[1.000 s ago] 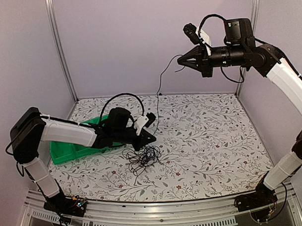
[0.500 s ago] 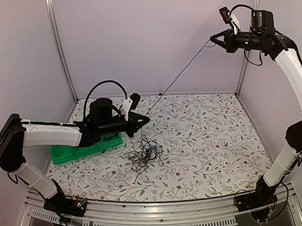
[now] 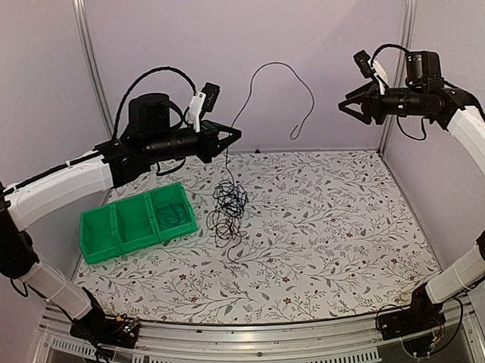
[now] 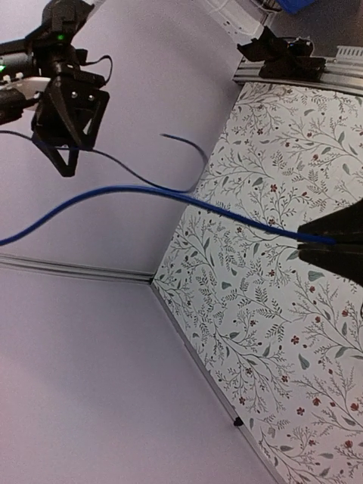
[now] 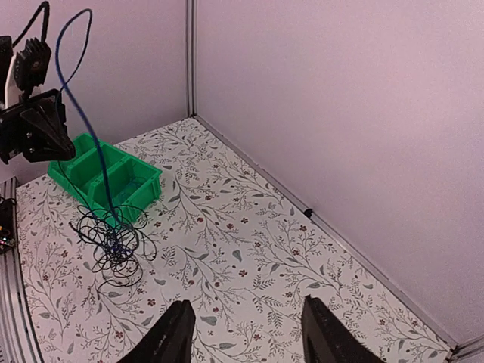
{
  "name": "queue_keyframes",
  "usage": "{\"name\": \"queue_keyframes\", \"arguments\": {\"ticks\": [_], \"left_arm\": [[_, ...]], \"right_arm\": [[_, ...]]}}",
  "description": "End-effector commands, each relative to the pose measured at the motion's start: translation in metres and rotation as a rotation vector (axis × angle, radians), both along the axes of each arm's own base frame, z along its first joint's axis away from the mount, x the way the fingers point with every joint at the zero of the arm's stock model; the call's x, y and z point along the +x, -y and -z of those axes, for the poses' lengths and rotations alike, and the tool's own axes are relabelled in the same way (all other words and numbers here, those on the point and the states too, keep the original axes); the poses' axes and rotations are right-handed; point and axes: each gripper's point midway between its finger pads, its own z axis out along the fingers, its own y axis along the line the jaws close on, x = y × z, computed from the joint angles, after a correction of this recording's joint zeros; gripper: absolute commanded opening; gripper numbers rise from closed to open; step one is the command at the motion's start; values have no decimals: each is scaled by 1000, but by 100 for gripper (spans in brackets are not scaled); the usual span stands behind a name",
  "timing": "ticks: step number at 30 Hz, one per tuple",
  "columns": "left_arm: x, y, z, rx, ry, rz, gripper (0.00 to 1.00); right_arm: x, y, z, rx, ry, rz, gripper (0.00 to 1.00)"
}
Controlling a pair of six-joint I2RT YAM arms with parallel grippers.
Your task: Untangle the cables
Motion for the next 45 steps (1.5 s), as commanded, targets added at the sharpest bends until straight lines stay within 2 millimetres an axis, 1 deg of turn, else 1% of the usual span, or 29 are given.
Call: {"name": "queue_keyframes", "arguments": {"ticks": [1,3,4,5,7,9,12,14,16,17,18,21,22,24,26,27,28,30,31,33,34,36,37,38,39,40,42,43,45], "left_arm": [[-2,-3,-32,-62,-31,6,0],[-3,0,-42,-102,-41,24,0],[-3,2,-44,-117,-57,30,0],[-3,3,-52,-147,-55,34,1],[-2,6,-59,-187,-68,46,1],[5,8,-62,-216,-95,23,0],[16,11,-65,-258,-147,-16,0],[21,13,-68,-288,-171,-23,0],[22,16,-74,-314,-178,-18,0],[20,18,-78,-328,-171,0,0],[17,19,-83,-346,-156,22,0],[12,20,-93,-374,-139,55,0],[10,20,-95,-375,-134,64,0],[7,20,-98,-379,-126,75,0],[6,19,-102,-384,-120,78,0],[5,18,-104,-387,-117,79,0],[4,18,-105,-390,-116,79,0],[3,17,-109,-400,-112,83,0],[2,17,-111,-402,-112,85,0],[0,16,-115,-407,-108,88,0],[0,15,-116,-410,-107,87,0],[-2,13,-121,-416,-102,87,0],[-2,13,-123,-418,-101,88,0],[-3,13,-125,-418,-100,88,0],[-4,12,-128,-417,-101,88,0],[-5,11,-132,-421,-97,89,0],[-7,10,-139,-432,-92,93,0],[-8,9,-144,-441,-90,96,0],[-11,7,-153,-456,-83,101,0]], "right_arm": [[-12,-6,21,-11,-40,-70,62],[-15,-8,25,0,-58,-92,66],[-17,-9,25,6,-62,-102,66],[-20,-11,25,10,-62,-115,65],[-28,-19,26,11,-63,-160,60],[-41,-33,32,-12,-50,-224,54],[-65,-57,43,-43,-26,-323,45],[-82,-71,50,-52,-2,-384,41],[-95,-83,58,-60,22,-426,39],[-97,-88,62,-66,35,-431,39],[-96,-92,63,-58,41,-425,38],[-81,-100,63,-1,17,-387,40],[-79,-104,62,25,2,-394,43],[-74,-114,67,48,-31,-425,55],[-69,-128,83,56,-79,-453,67],[-70,-134,88,55,-85,-468,73],[-69,-142,96,49,-98,-483,76],[-70,-155,103,50,-101,-508,78],[-68,-162,108,57,-114,-517,82],[-65,-174,109,81,-124,-523,84],[-60,-181,113,86,-133,-513,84],[-55,-192,111,116,-132,-511,82],[-53,-197,107,135,-123,-514,79],[-51,-202,109,143,-124,-518,76],[-50,-206,107,155,-128,-524,72],[-48,-211,109,160,-138,-527,69],[-44,-217,119,167,-168,-530,59],[-43,-219,128,166,-193,-537,55],[-42,-226,140,179,-228,-556,42]]}}
